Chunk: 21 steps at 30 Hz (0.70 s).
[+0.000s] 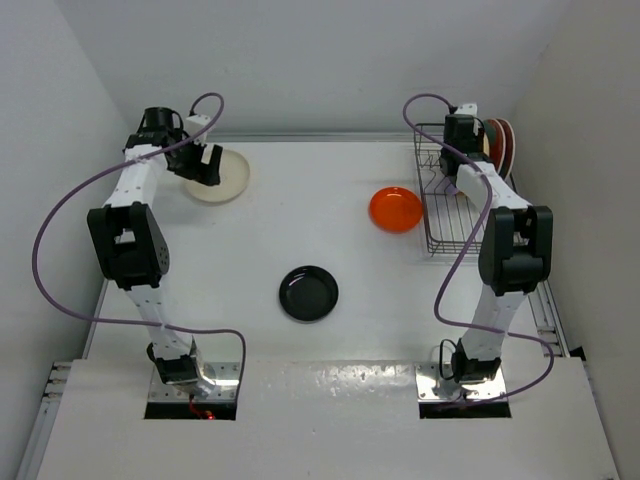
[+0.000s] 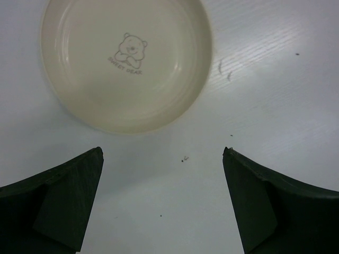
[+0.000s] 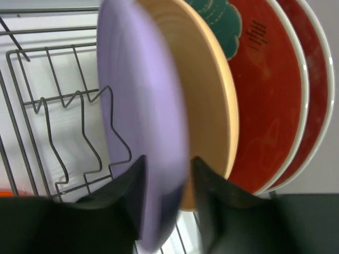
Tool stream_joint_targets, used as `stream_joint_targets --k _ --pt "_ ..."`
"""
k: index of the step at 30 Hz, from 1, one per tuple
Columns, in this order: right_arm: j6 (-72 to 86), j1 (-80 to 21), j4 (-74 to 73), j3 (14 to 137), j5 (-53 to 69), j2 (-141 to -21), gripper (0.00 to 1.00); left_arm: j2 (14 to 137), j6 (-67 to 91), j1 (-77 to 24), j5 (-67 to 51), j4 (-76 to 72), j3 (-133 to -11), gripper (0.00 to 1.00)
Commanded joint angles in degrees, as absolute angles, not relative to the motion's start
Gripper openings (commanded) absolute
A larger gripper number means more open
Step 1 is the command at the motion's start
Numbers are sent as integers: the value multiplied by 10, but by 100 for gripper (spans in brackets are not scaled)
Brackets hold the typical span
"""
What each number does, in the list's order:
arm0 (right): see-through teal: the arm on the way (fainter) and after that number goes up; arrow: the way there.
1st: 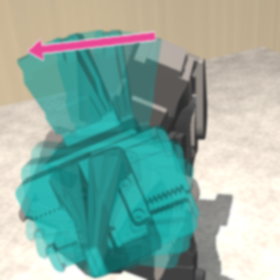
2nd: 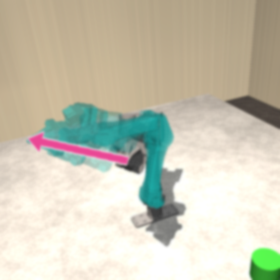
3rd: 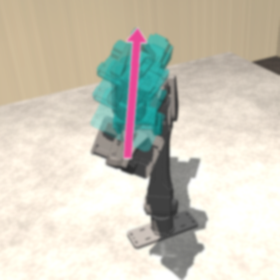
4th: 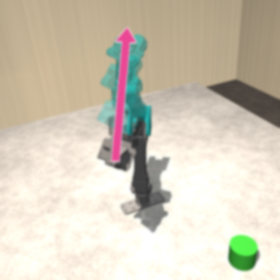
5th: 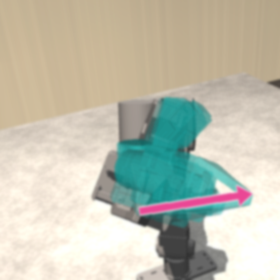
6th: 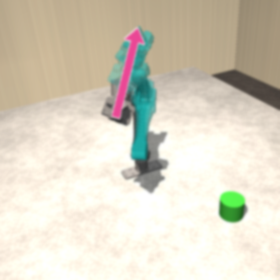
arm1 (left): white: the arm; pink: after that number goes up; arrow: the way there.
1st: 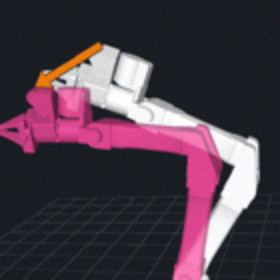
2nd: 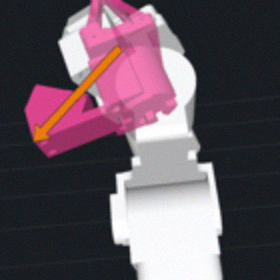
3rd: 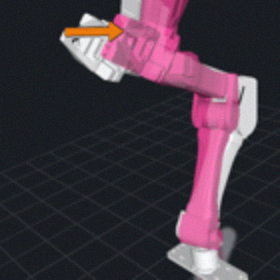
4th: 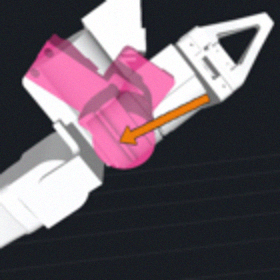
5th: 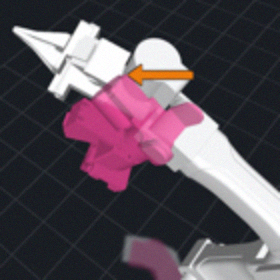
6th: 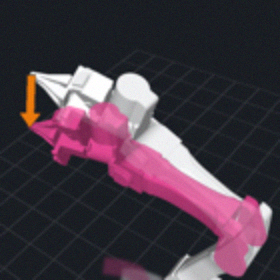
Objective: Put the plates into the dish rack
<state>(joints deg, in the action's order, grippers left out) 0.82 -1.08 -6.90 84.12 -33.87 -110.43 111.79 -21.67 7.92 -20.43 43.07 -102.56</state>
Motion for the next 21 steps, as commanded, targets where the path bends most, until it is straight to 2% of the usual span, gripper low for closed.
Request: stream_joint_targets --k 1,5,9,10,15,21 --pt "19 -8 -64 850 -319 -1078 49 1129 -149 109 -183 344 -1015 100" --pt "14 -8 -67 850 -319 -1061 56 1162 -128 115 -137 316 -1030 100" --pt "10 -11 -91 862 -322 -1037 70 1197 -115 127 -93 289 -1030 100" --pt "7 -14 -104 869 -322 -1033 70 1204 -109 127 -93 277 -1030 100" --pt "-40 -50 -112 871 -305 -974 83 1261 -36 159 -102 265 -1064 100" --pt "-49 -96 -104 855 -307 -937 88 1319 -18 166 -123 241 -1104 100"
